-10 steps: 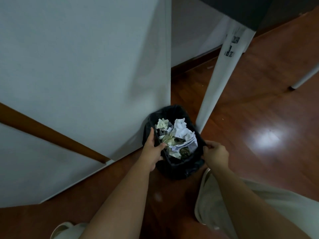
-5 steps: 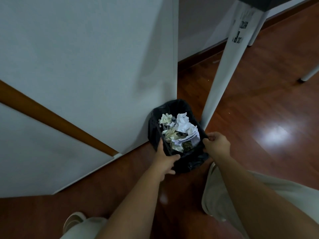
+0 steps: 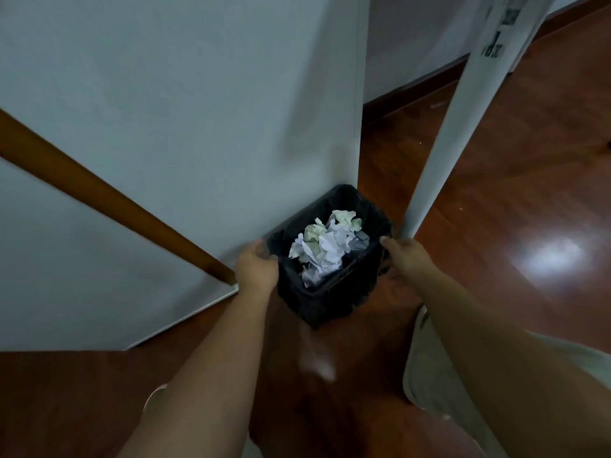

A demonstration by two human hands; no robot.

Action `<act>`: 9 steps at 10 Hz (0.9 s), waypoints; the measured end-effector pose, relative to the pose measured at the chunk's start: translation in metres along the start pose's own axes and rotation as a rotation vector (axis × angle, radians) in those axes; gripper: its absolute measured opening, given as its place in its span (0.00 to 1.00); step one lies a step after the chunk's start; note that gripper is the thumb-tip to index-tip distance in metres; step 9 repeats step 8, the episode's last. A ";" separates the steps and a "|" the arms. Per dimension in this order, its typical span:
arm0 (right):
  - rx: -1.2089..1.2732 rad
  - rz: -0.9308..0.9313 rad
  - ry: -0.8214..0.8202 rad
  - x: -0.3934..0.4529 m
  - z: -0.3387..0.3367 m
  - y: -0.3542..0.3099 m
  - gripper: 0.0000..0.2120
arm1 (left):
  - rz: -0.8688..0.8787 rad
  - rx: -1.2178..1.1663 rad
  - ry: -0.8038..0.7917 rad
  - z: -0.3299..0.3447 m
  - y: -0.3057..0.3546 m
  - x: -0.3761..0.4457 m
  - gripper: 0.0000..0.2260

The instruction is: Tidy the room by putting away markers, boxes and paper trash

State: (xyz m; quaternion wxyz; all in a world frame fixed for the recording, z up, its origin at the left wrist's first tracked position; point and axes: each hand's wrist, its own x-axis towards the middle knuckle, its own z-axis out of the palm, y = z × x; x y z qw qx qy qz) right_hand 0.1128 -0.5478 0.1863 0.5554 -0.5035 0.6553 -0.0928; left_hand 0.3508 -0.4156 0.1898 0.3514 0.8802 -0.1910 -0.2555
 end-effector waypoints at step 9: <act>0.434 0.084 0.153 0.040 -0.028 -0.006 0.15 | -0.249 -0.548 -0.238 0.057 0.001 -0.025 0.25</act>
